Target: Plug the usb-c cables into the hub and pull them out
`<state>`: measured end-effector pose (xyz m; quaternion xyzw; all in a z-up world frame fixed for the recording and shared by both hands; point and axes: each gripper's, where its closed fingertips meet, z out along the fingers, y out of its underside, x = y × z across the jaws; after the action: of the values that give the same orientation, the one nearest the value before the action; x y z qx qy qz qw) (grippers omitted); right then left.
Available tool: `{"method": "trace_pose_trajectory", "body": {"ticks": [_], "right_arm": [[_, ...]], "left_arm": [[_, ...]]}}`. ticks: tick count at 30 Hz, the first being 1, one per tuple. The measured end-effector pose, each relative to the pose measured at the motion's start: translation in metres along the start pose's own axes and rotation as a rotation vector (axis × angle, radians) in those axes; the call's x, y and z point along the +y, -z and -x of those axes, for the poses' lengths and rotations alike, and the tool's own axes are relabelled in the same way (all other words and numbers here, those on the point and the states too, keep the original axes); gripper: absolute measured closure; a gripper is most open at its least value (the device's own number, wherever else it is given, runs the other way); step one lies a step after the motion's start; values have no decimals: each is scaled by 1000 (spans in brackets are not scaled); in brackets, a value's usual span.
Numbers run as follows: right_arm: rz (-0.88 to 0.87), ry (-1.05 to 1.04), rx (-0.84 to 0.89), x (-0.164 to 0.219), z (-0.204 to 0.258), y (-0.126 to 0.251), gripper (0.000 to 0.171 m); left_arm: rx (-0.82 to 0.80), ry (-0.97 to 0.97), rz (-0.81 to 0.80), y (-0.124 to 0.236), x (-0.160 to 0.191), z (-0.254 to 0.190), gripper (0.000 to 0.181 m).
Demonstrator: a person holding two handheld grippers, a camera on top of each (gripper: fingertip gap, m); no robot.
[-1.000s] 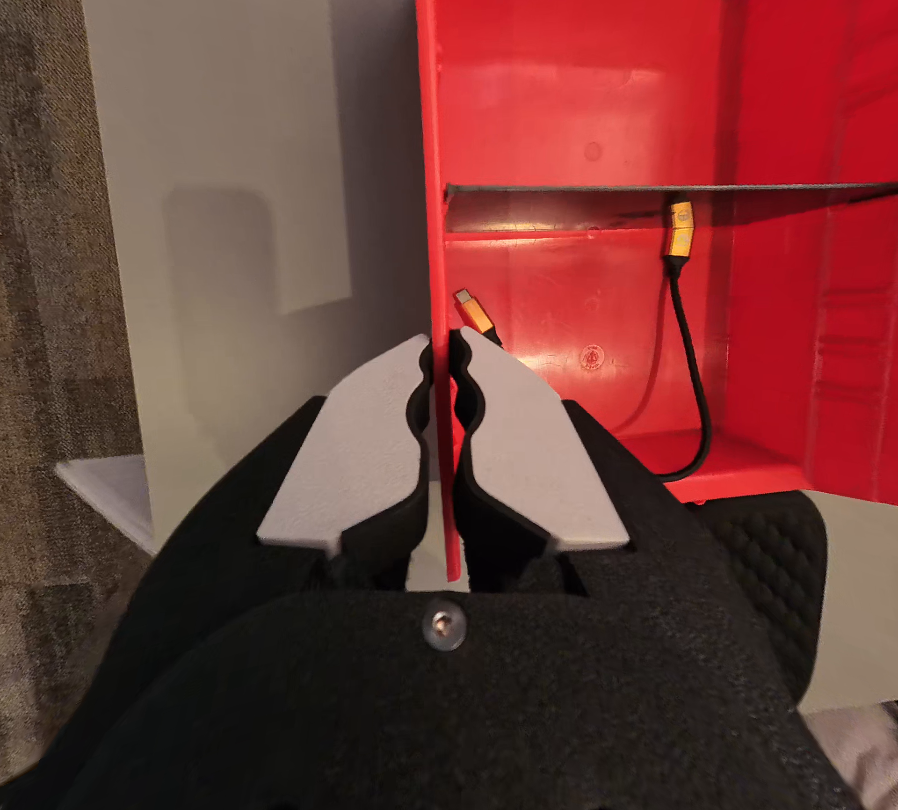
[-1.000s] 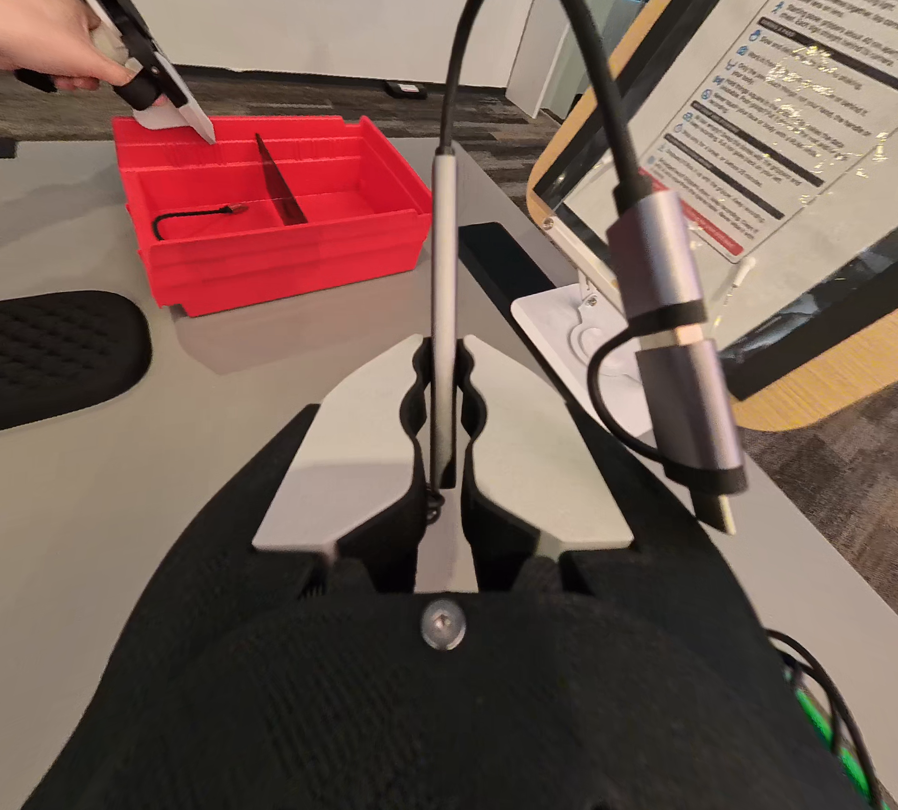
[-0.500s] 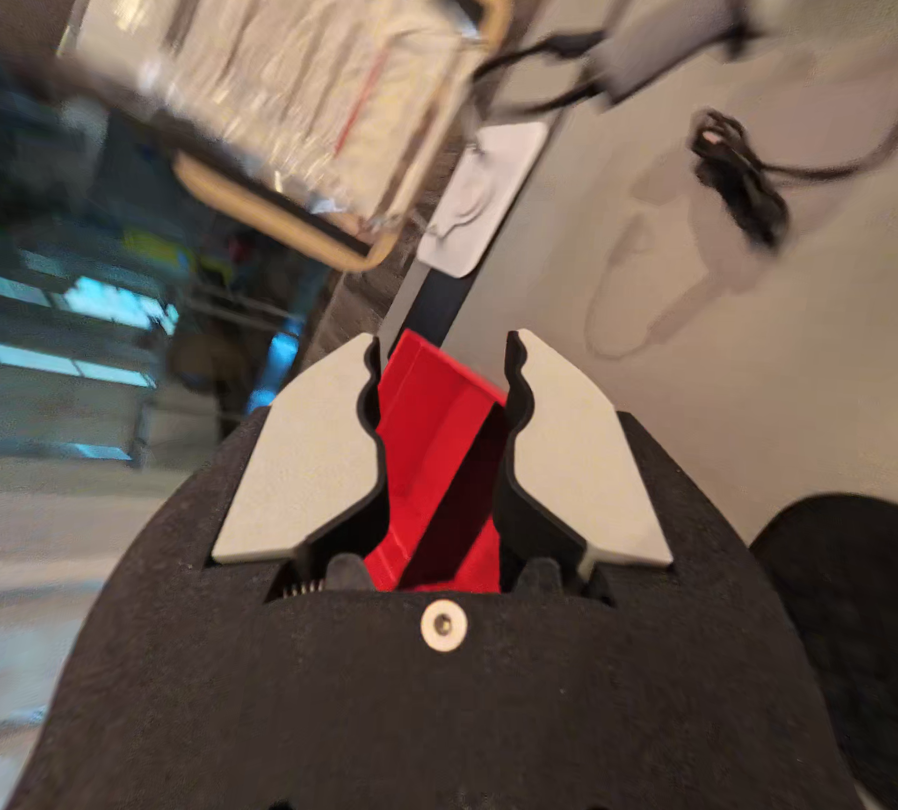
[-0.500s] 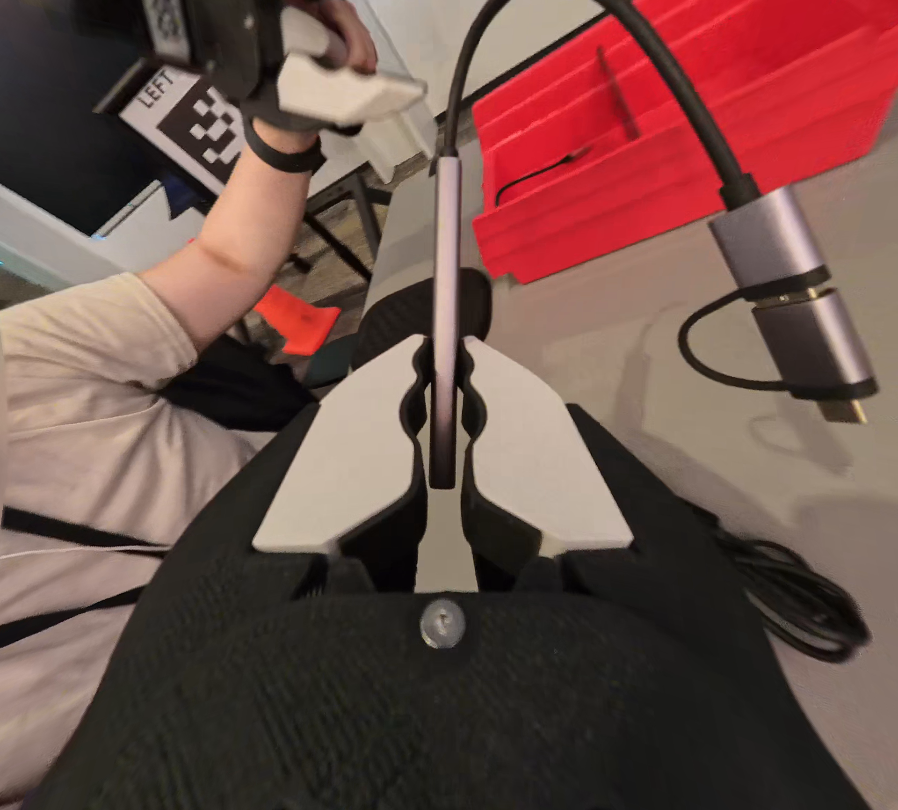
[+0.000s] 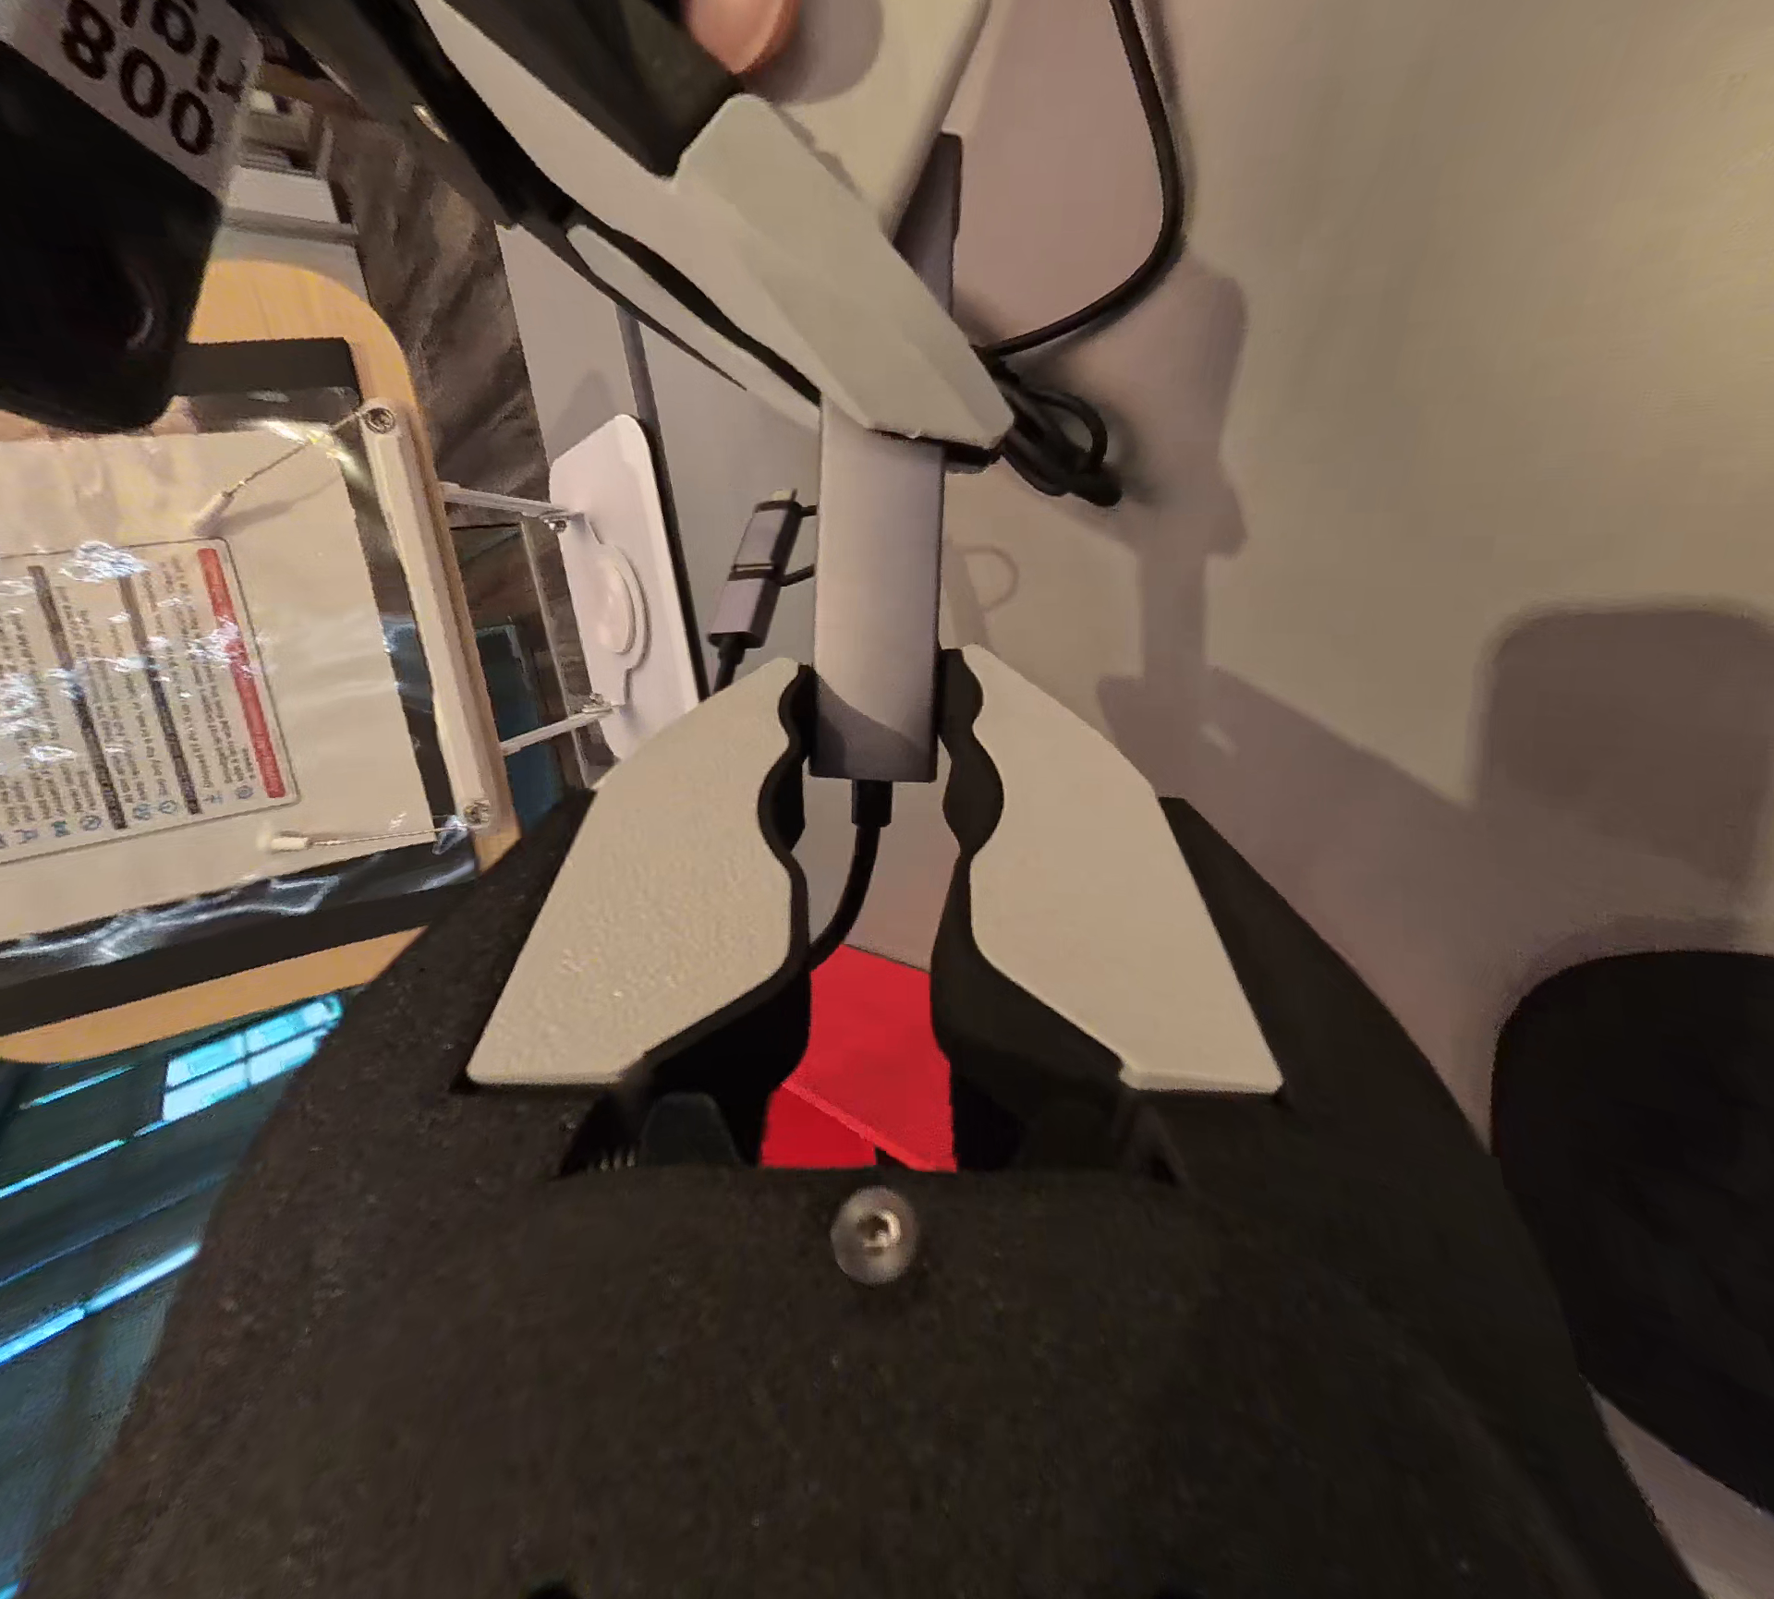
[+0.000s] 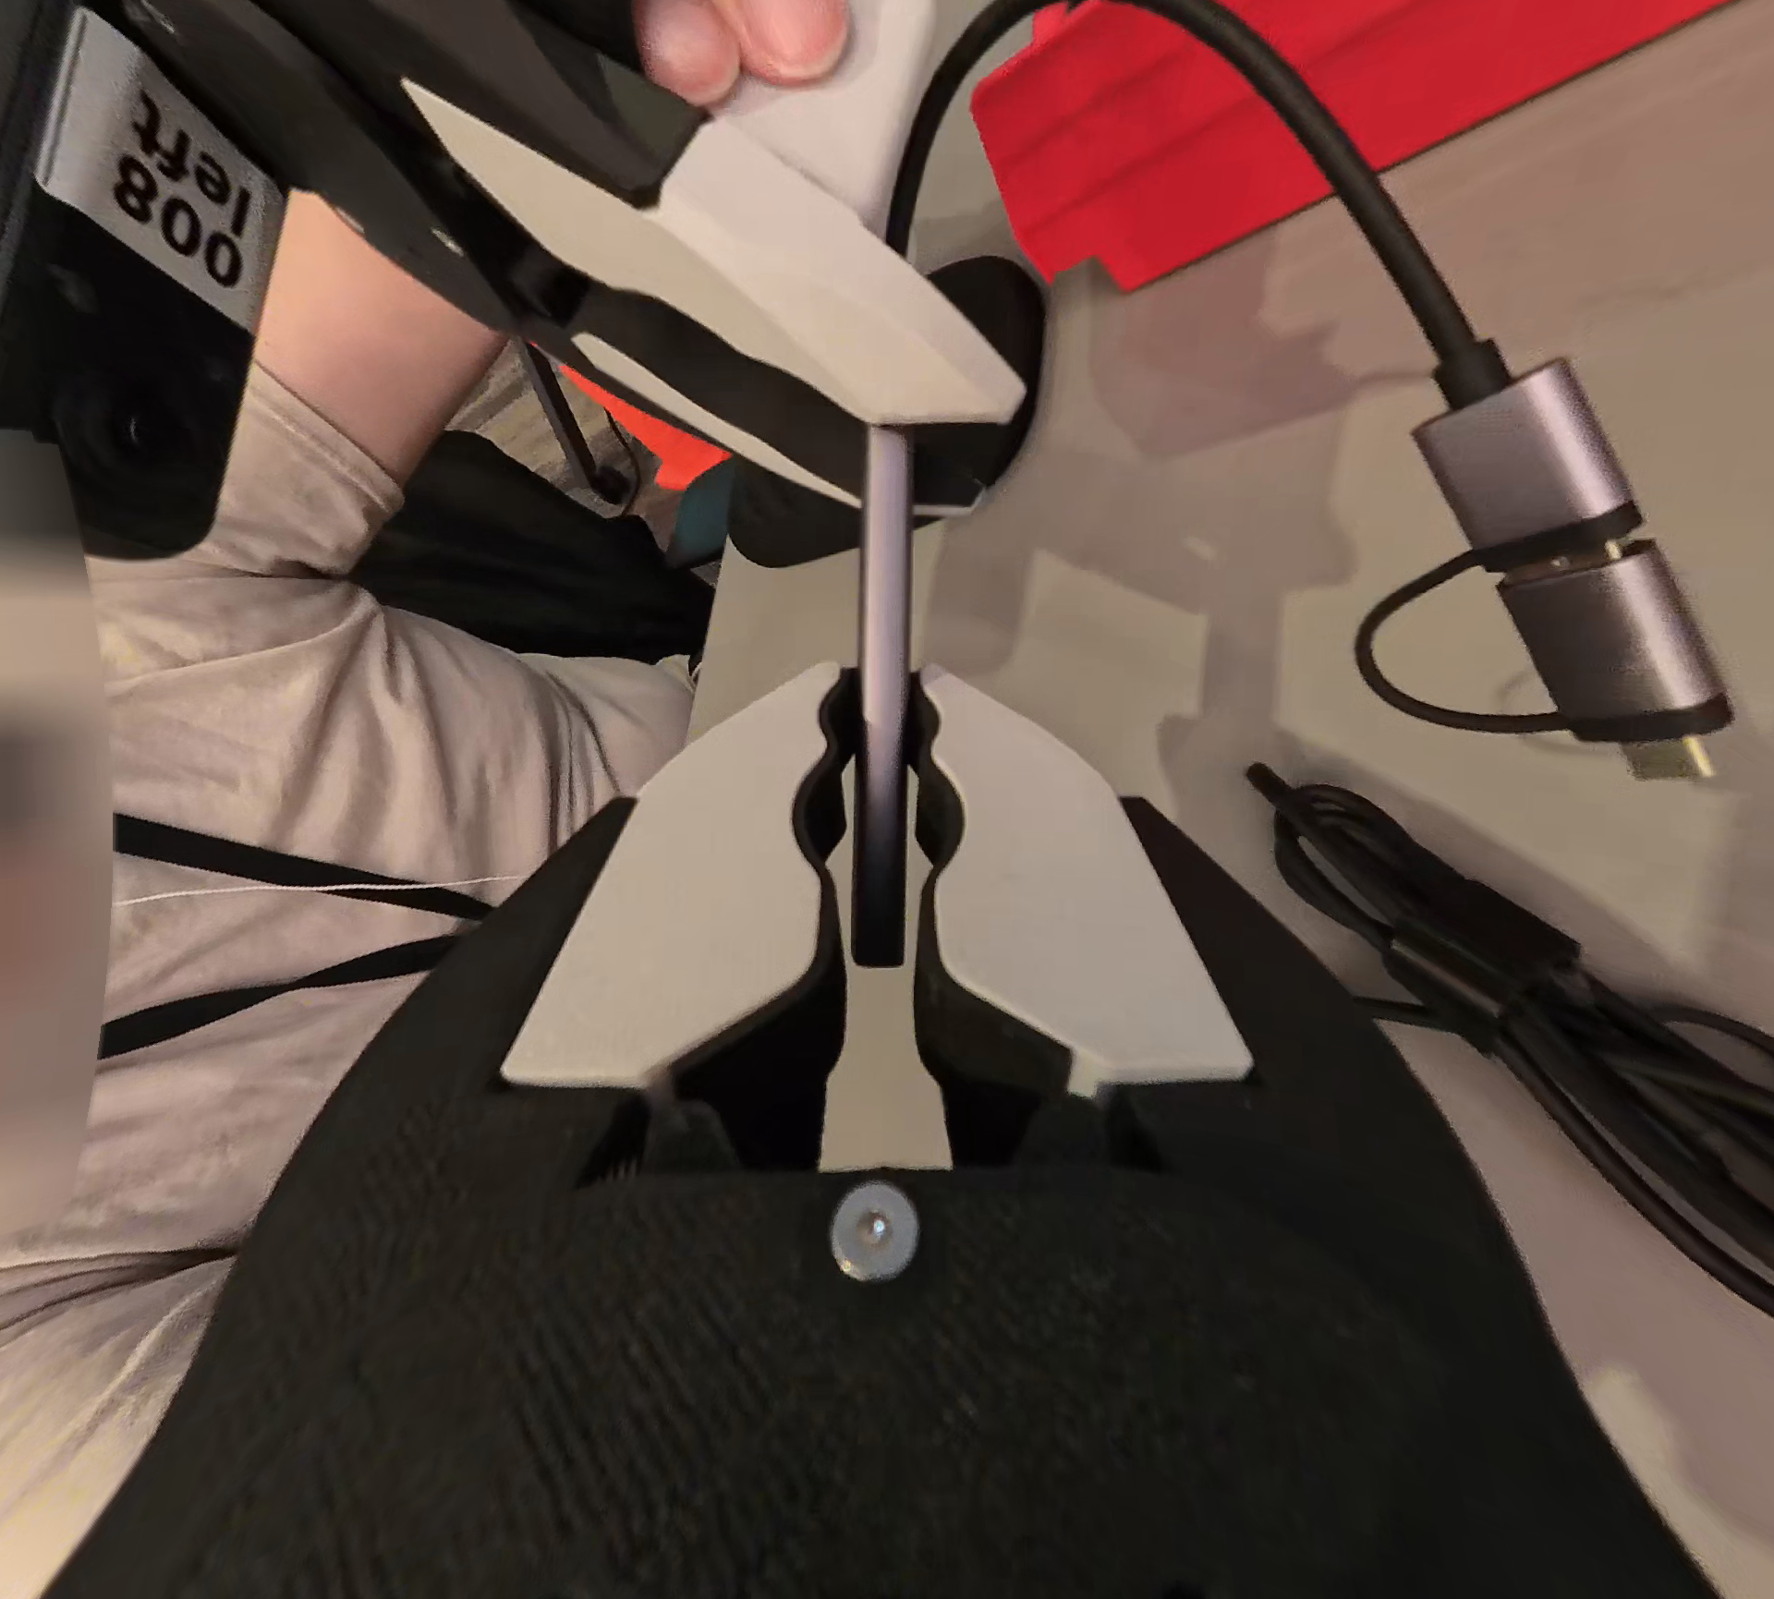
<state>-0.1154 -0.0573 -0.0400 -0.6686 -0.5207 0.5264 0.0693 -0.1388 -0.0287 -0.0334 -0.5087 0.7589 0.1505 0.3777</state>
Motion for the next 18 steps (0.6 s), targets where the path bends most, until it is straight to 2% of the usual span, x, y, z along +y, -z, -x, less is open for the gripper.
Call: {"method": "trace_pose_trajectory", "body": {"ticks": [5,7,11,13,16,18], "right_arm": [[-8,-57,88,0,-22,4,157],[-48,-51,138,-4,-30,14,150],[-139,-51,494,-12,-68,61,142],[-120,34,589,-13,-66,76,142],[-158,133,635,-23,-46,93,142],[-194,178,657,-29,-33,103,142]], "left_arm": [[78,223,73,-17,15,-16,157],[105,301,109,-24,22,-25,157],[101,471,262,-39,42,-39,157],[90,594,322,-45,50,-45,157],[112,775,345,-55,55,-55,157],[137,818,364,-63,59,-63,157]]}}
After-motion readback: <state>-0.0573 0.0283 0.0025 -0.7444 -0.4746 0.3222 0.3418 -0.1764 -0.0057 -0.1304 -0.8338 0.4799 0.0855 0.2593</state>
